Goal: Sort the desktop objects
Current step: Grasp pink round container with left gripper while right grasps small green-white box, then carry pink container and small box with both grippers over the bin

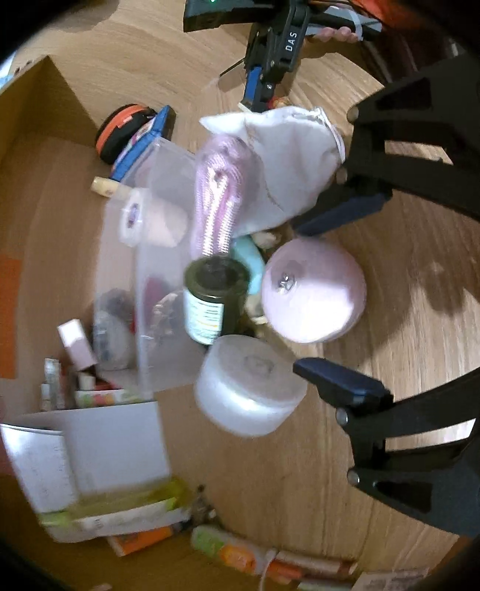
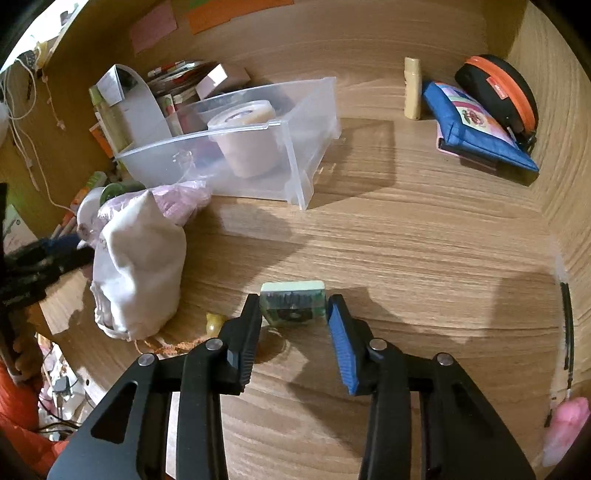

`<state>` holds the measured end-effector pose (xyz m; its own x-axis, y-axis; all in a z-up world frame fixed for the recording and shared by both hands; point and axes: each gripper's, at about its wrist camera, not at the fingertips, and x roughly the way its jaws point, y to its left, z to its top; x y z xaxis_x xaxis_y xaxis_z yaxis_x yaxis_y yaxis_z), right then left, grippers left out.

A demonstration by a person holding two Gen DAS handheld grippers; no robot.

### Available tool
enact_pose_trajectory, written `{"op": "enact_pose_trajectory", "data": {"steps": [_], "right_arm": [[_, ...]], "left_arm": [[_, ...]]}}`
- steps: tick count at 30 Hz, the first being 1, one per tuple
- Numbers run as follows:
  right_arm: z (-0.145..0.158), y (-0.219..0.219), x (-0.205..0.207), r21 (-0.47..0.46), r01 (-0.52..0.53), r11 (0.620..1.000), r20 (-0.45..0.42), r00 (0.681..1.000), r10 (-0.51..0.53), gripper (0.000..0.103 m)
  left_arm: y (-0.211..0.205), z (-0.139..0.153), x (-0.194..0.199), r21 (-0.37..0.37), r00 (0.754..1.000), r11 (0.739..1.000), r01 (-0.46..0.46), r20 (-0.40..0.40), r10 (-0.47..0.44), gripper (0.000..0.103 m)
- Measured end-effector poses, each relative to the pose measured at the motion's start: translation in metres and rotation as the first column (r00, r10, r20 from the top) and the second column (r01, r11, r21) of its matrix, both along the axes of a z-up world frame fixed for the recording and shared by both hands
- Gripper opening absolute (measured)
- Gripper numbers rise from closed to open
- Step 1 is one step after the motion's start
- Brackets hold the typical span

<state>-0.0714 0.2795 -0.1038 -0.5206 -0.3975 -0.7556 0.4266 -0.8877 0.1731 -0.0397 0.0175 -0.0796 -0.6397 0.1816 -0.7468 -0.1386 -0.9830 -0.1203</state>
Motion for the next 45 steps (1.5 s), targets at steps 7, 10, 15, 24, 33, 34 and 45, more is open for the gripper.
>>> {"op": "enact_pose_trajectory", "data": {"steps": [7, 10, 15, 24, 33, 34, 45], "right_arm": [[0.004, 0.003, -0.002, -0.013, -0.012, 1.000, -0.005, 1.000, 0.012, 0.031], [0.011, 0.003, 0.000, -0.013, -0.011, 1.000, -0.024, 1.000, 0.011, 0.031], [0.023, 0.002, -0.001, -0.028, -0.009, 1.000, -0.048, 0.999, 0.008, 0.031], [0.052, -0.006, -0.010, -0.022, -0.018, 1.000, -0.107, 0.994, 0.015, 0.031], [0.095, -0.024, -0.017, -0.048, -0.068, 0.997, -0.204, 0.977, 0.057, 0.031], [0.101, -0.028, -0.017, -0.055, -0.074, 0.996, -0.220, 0.974, 0.060, 0.031], [0.122, -0.059, -0.041, -0.092, -0.115, 0.989, -0.258, 0.962, 0.088, 0.031]], "left_arm": [[0.010, -0.015, -0.007, -0.029, 1.000, 1.000, -0.007, 0.013, 0.008, 0.063], [0.011, -0.012, -0.002, -0.032, 1.000, 0.999, -0.010, -0.016, 0.010, 0.063], [0.008, 0.002, 0.008, -0.023, 0.998, 1.000, -0.012, -0.058, 0.010, 0.063], [-0.006, 0.040, 0.012, -0.033, 0.991, 0.998, -0.051, -0.128, 0.046, 0.063], [-0.032, 0.076, -0.011, -0.031, 0.979, 0.995, -0.099, -0.180, 0.092, 0.063], [-0.033, 0.079, -0.014, -0.035, 0.979, 0.994, -0.101, -0.183, 0.093, 0.063], [-0.052, 0.114, -0.068, -0.052, 0.978, 0.995, -0.086, -0.194, 0.075, 0.063]]}}
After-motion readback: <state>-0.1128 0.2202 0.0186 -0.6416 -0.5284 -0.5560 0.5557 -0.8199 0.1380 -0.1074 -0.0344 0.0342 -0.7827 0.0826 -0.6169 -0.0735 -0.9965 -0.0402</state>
